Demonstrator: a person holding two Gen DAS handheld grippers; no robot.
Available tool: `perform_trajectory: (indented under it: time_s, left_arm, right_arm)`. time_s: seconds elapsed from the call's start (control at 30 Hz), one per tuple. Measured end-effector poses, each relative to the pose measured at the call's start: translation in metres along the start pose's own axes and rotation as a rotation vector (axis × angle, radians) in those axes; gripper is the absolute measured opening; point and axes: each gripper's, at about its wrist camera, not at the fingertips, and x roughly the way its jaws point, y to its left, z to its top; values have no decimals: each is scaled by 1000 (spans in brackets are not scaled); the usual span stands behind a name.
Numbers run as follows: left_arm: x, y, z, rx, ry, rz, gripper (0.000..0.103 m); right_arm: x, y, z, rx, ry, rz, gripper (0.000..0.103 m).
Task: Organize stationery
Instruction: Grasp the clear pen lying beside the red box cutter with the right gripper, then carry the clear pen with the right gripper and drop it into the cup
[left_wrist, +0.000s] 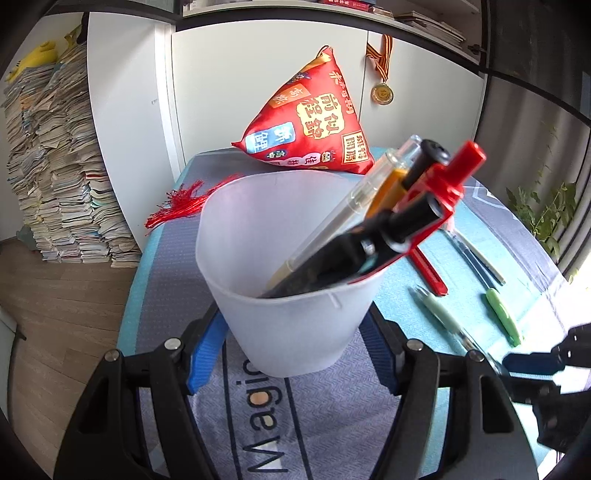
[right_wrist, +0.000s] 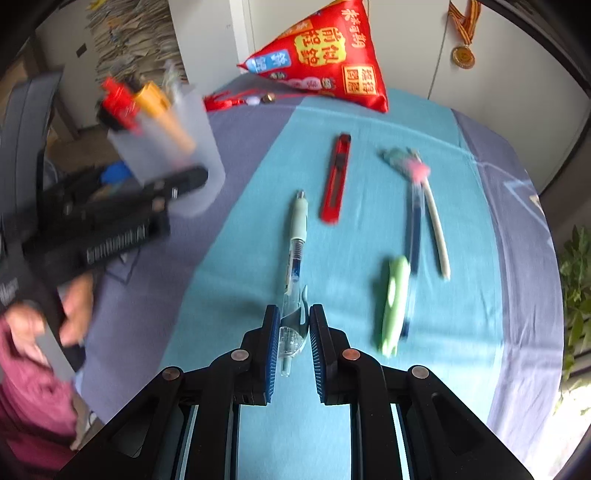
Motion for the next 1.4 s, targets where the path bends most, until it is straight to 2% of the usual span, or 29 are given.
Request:
perform_trajectory:
  time_s: [0.07, 0.17, 0.33, 0.4, 0.63, 0.83, 0.97, 1.07, 1.17, 1.3, 1.4]
  left_arm:
    - [0, 0, 0, -2, 0, -2, 69]
    - [0, 0, 0, -1, 0, -2, 69]
    - [1, -1, 0, -3, 0, -5, 69]
    - [1, -1, 0, -3, 0, -7, 69]
    - [1, 0, 1, -3, 1, -9, 69]
    - [1, -2, 0, 8, 0, -21, 69]
    - [0, -7, -1, 32, 1, -45, 69]
    - [0, -12, -2, 56, 3, -65, 69]
    - [0, -15, -2, 70, 5, -72, 69]
    - [-1, -15, -3, 69, 5, -73, 69]
    - [-1, -15, -3, 69, 5, -73, 69]
  right_arm:
    - [-6, 0, -14, 12, -24, -12, 18]
    - [-28, -5, -24, 34, -106, -18, 17]
    - [-77, -14, -5, 90, -280, 23, 16]
    - [-87, -18, 6, 115, -315, 51, 15]
    - [-87, -27, 26, 178, -334, 110, 12]
    - [-94, -28, 30, 194, -355, 118, 12]
    - [-117, -24, 47, 178, -434, 106, 12]
    - [-141, -16, 69, 153, -525, 103, 12]
    - [-155, -9, 92, 147, -590, 142, 12]
    - [-154, 8, 117, 99, -626, 186, 12]
    - [-135, 19, 127, 75, -599, 185, 12]
